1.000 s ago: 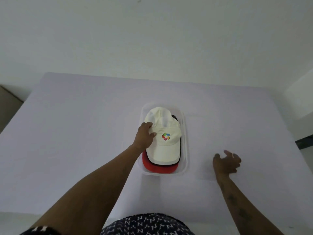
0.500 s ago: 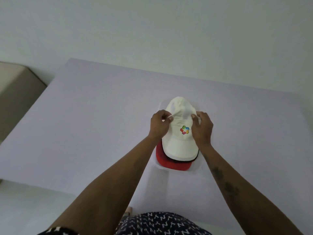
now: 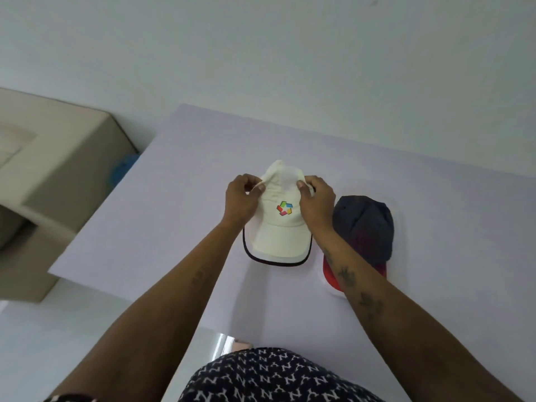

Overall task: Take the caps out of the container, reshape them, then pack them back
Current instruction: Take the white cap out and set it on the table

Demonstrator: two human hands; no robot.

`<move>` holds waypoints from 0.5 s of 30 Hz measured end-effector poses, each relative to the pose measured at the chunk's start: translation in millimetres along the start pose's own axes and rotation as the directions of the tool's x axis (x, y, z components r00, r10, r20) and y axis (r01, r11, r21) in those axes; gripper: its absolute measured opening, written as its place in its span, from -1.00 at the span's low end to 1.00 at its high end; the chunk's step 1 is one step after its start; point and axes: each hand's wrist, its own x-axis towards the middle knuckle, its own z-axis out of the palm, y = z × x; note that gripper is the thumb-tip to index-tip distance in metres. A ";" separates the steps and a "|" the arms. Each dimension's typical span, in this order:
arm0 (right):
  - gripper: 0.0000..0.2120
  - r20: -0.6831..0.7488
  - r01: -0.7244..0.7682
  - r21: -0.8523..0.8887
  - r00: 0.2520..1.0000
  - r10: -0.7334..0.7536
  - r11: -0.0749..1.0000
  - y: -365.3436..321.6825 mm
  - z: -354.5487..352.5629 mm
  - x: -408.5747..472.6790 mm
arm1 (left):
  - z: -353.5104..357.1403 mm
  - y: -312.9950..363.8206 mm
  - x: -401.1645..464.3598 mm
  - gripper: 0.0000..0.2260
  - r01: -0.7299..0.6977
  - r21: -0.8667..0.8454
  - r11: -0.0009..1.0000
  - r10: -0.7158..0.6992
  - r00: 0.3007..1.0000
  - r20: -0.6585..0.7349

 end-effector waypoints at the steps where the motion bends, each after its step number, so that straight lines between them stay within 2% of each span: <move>1: -0.88 0.034 -0.040 -0.009 0.999 0.040 0.999 8.7 10.3 -6.8 | -2.9 -14.8 -0.9 -0.93 0.039 0.021 0.999 -0.039 0.999 0.005; 4: -0.90 0.105 -0.153 -0.049 0.982 0.157 0.987 35.4 31.3 -24.1 | -2.5 -50.9 -6.2 -0.96 0.130 0.076 0.989 -0.131 0.991 0.015; 8: -0.88 0.156 -0.213 -0.145 0.959 0.235 0.966 58.3 40.4 -31.9 | 9.0 -79.3 -15.2 -0.94 0.207 0.126 0.970 -0.213 0.976 0.040; 13: -0.85 0.184 -0.217 -0.173 0.951 0.248 0.961 58.8 37.6 -27.6 | 19.3 -83.8 -17.2 -0.94 0.223 0.162 0.961 -0.232 0.972 0.037; 15: -0.82 0.144 -0.181 -0.112 0.970 0.196 0.977 52.7 29.0 -21.6 | 25.1 -74.2 -16.7 -0.79 0.189 0.204 0.961 -0.190 0.982 -0.014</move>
